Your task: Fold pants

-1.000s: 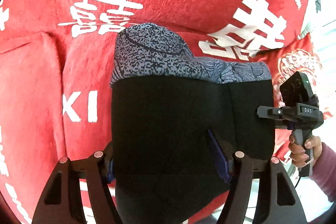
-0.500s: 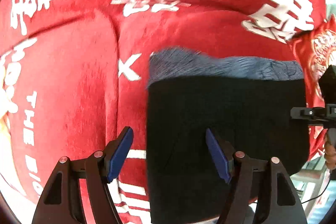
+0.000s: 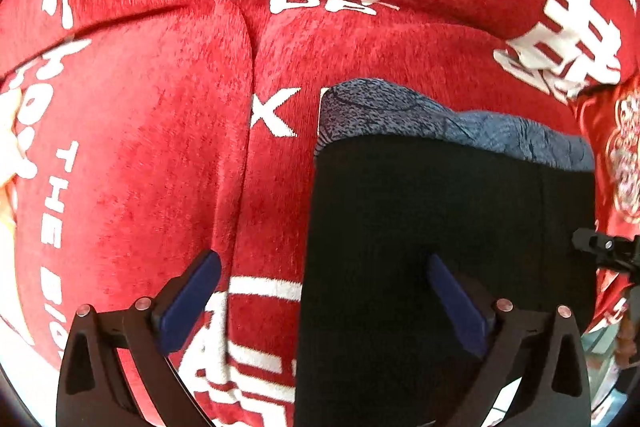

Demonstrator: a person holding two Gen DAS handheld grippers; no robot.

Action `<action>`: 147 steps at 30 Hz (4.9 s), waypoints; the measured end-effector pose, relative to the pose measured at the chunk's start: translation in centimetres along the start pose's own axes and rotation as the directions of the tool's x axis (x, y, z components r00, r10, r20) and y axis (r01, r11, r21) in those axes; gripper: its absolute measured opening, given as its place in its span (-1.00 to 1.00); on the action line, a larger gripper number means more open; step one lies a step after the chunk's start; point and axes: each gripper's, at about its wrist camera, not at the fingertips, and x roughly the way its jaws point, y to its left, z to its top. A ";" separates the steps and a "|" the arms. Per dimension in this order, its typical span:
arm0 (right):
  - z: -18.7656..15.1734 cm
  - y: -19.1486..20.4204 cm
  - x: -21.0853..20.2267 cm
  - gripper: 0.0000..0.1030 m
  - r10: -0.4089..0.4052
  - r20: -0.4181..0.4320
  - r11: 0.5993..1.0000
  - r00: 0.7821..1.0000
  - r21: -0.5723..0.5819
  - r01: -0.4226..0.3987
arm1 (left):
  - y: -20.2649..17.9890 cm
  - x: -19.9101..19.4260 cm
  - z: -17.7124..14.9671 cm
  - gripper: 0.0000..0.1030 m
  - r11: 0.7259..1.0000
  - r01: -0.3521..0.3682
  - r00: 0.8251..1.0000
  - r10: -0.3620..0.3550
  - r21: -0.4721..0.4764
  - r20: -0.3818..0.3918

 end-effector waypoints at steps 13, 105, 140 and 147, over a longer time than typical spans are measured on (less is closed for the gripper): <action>-5.2 1.2 -4.7 0.66 -0.238 0.109 0.971 0.965 -0.001 0.239 | -0.5 -4.0 -3.4 1.00 0.984 -0.160 0.987 0.161 0.080 0.000; -13.3 12.3 -18.7 1.00 -0.322 0.149 0.918 0.935 -0.193 0.347 | -9.3 -23.4 -8.1 1.00 0.974 -0.188 0.978 0.173 0.124 0.119; -12.9 12.7 -18.9 1.00 -0.333 0.152 0.906 0.930 -0.221 0.361 | -9.5 -23.8 -7.8 1.00 0.976 -0.182 0.978 0.167 0.116 0.126; -13.0 12.9 -18.7 1.00 -0.331 0.150 0.906 0.931 -0.225 0.359 | -9.4 -23.8 -7.8 1.00 0.976 -0.182 0.978 0.168 0.116 0.126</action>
